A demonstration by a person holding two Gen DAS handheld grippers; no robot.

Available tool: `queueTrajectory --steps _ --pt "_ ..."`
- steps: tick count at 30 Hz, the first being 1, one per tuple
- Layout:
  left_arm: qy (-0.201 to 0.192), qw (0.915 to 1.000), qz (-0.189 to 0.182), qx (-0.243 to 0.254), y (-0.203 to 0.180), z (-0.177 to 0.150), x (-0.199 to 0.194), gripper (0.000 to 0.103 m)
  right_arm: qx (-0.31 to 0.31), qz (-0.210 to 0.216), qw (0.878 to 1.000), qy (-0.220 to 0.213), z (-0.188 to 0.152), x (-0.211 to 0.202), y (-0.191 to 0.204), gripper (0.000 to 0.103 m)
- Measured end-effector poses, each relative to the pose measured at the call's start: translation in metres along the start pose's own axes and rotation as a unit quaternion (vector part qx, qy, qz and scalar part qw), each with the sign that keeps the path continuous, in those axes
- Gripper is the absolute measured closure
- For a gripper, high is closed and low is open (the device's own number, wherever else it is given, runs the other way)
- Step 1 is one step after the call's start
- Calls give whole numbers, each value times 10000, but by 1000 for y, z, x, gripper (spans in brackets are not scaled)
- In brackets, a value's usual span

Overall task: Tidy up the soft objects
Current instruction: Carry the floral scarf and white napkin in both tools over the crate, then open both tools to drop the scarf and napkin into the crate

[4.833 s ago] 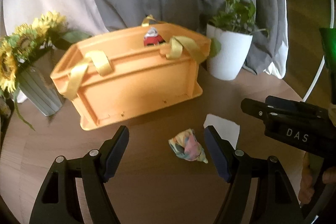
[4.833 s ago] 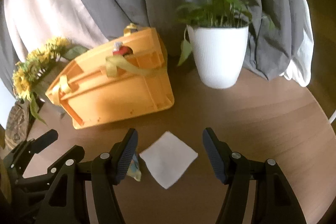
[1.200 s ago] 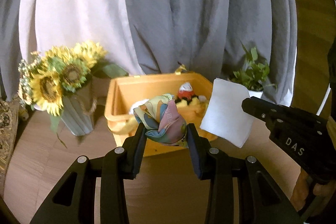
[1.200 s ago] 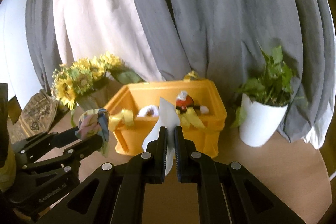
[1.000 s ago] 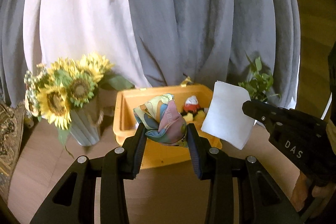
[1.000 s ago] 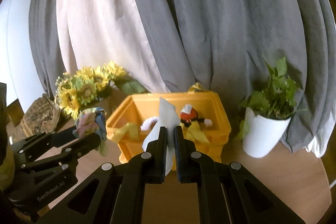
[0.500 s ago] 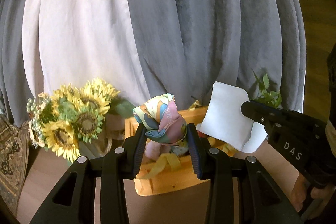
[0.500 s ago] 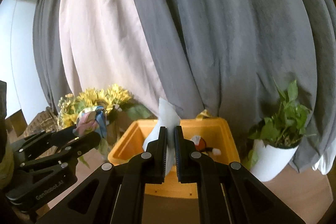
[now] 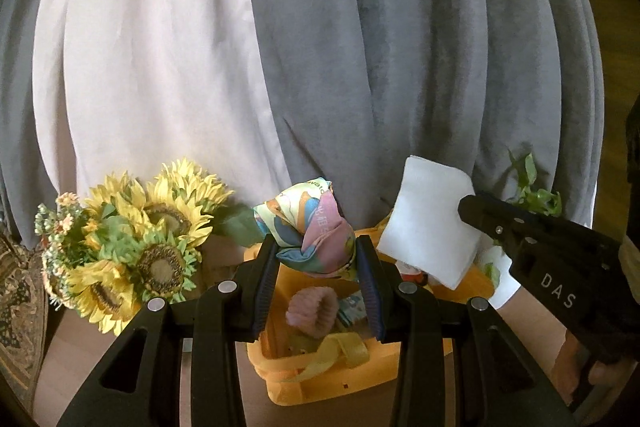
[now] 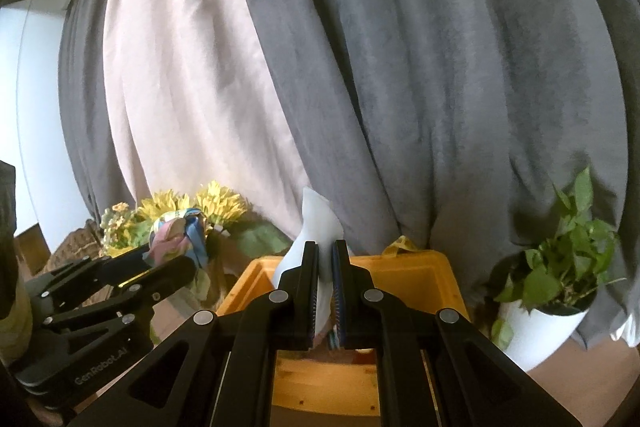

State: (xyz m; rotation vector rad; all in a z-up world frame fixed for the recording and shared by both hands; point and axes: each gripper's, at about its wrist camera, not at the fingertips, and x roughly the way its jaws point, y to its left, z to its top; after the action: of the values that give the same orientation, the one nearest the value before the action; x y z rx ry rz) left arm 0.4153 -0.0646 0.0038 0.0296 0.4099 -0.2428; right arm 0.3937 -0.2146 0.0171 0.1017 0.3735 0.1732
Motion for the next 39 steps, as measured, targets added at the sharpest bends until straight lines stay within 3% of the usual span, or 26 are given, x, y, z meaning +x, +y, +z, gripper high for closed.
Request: queueTrajectory --steps 19,32,34,37,39 --pt "675 9976 -174 35 16 -26 75 65 146 263 9965 779 -28 88 -11 94" --pt "1332 9897 -516 -64 17 -51 114 64 251 303 9909 1290 -55 120 -19 94" --pt "1379 9891 -519 -63 16 -53 116 62 312 308 9898 1358 -58 122 -22 89" --pt "1362 9894 -494 -68 15 -54 114 54 390 247 9891 1396 -60 122 -26 71" --pt "1324 9901 -464 -70 14 -54 110 53 408 176 9896 1367 -59 119 -27 70"
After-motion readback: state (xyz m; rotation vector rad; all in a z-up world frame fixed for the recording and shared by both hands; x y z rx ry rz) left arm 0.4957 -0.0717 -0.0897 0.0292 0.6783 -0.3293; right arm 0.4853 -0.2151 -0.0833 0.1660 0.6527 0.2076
